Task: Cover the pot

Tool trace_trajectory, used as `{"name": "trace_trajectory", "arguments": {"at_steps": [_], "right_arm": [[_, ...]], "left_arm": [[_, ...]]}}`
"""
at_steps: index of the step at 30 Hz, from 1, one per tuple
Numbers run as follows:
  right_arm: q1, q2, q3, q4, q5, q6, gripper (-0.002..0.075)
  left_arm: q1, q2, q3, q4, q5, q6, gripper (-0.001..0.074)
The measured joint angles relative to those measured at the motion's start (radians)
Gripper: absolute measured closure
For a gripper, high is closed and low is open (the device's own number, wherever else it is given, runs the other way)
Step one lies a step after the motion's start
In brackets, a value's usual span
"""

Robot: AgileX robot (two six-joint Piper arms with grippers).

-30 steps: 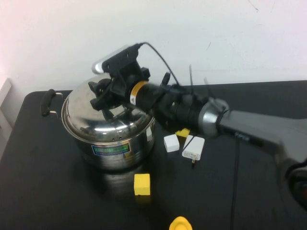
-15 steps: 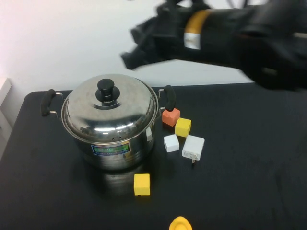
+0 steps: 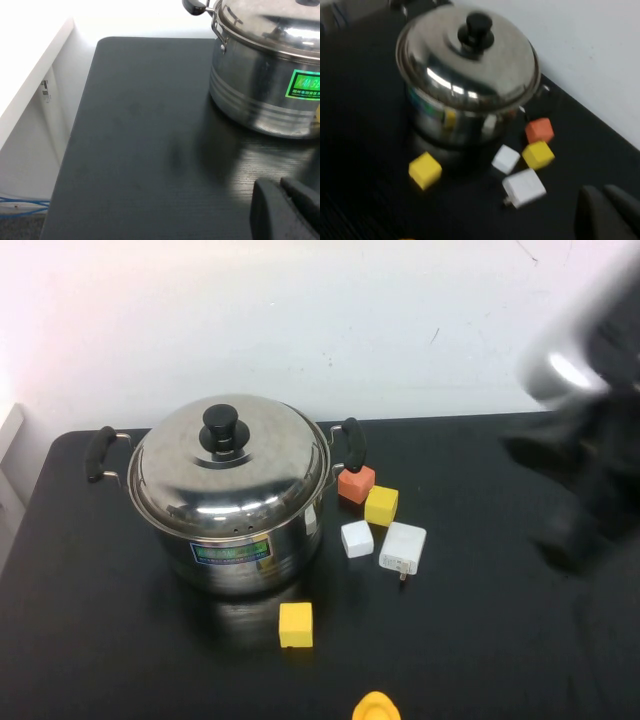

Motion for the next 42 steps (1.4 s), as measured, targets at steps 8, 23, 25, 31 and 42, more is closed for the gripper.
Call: {"name": "trace_trajectory", "arguments": {"at_steps": [8, 23, 25, 31, 42], "right_arm": [[0.0, -0.279, 0.271, -0.055, -0.061, -0.021, 0.0727], [-0.332, -0.721, 0.838, 0.118, -0.431, -0.174, 0.0728], [-0.463, -0.795, 0.882, 0.162, -0.438, -0.238, 0.0728], [-0.819, -1.002, 0.995, 0.288, -0.441, -0.38, 0.0728], [-0.972, -1.154, 1.166, 0.26, -0.39, -0.139, 0.0728]], "left_arm": [[0.0, 0.0, 0.0, 0.0, 0.0, 0.002, 0.0737], [0.0, 0.0, 0.0, 0.0, 0.0, 0.002, 0.0737], [0.0, 0.0, 0.0, 0.0, 0.0, 0.002, 0.0737], [0.0, 0.0, 0.0, 0.0, 0.0, 0.002, 0.0737], [0.0, 0.0, 0.0, 0.0, 0.0, 0.002, 0.0737]]}}
